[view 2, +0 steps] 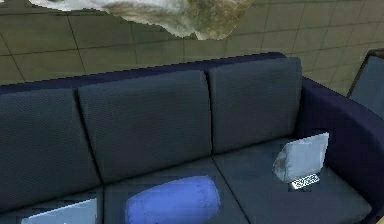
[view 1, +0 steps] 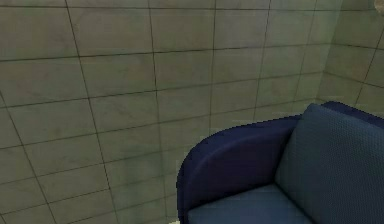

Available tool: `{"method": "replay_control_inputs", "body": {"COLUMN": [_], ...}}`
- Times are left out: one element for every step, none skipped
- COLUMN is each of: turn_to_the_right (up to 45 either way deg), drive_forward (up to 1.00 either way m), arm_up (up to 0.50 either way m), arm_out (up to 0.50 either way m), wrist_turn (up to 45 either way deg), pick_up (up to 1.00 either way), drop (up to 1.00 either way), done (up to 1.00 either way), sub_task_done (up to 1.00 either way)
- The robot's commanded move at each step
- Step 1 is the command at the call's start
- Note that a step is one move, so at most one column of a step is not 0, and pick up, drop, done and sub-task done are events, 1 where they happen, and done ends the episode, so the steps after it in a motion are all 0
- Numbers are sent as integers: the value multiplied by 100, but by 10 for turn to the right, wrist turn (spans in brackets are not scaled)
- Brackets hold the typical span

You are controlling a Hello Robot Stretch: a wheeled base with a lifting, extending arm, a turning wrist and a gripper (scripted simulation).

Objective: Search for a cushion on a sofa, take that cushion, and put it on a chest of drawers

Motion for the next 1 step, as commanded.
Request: {"method": "replay_control_inputs", "body": {"turn_to_the_right": [0], "drive_forward": [0], "arm_up": [48], "arm_out": [0], "wrist_turn": [0], "pick_up": [0], "drop": [0], "done": [0], "sub_task_done": [0]}}
